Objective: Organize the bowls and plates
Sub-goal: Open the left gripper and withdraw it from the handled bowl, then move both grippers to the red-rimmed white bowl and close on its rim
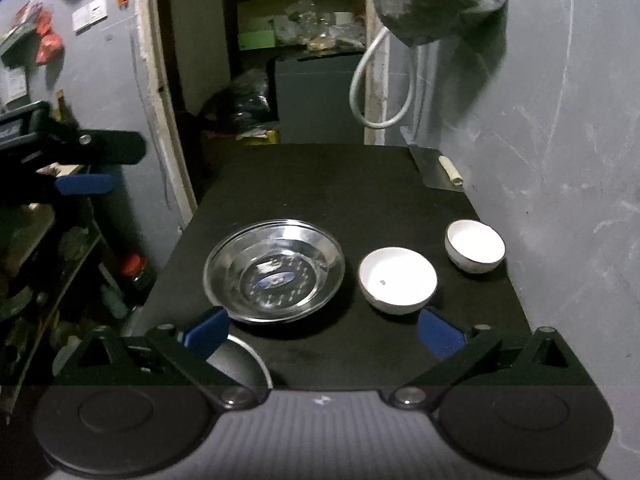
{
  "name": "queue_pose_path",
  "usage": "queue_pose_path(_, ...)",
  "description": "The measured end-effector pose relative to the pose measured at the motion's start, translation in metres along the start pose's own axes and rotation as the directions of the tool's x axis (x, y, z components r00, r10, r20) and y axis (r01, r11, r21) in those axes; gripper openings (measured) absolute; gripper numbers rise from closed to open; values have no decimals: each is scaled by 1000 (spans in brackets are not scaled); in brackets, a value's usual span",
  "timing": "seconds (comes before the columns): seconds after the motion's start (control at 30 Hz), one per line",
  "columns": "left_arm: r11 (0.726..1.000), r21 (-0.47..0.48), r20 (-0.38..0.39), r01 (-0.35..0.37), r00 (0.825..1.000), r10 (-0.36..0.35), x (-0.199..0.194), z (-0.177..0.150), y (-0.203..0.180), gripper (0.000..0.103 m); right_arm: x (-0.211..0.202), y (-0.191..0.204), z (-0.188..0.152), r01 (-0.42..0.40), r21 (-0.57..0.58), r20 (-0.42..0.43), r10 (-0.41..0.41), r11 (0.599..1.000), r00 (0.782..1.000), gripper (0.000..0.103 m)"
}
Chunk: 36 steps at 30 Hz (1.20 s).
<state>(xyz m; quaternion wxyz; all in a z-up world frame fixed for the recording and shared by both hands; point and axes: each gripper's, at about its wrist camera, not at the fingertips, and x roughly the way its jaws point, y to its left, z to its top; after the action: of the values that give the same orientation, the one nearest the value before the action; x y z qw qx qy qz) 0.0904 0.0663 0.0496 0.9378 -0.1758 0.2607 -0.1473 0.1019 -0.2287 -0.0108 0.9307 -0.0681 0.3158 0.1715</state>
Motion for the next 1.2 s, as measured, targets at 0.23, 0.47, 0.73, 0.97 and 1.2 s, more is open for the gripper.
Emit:
queue_pose_path(0.23, 995, 60, -26, -75, 997, 76, 22, 15, -14, 102, 27, -28, -1, -40, 79, -16, 42, 996, 999, 103)
queue_pose_path(0.47, 975, 174, -80, -138, 985, 154, 64, 28, -36, 102, 51, -59, -7, -19, 163, -12, 21, 986, 1000, 103)
queue_pose_path(0.73, 947, 288, -160, -142, 968, 194, 123, 29, -50, 102, 70, -83, -16, 31, 221, -52, -20, 975, 998, 103)
queue_pose_path(0.97, 919, 390, -259, -59, 951, 171, 189, 27, -72, 102, 88, -106, -23, 70, 318, -77, -47, 946, 996, 103)
queue_pose_path(1.2, 852, 523, -399, 33, 892, 210, 258, 4, -88, 100, 102, -121, -26, 85, 389, -74, -61, 917, 995, 100)
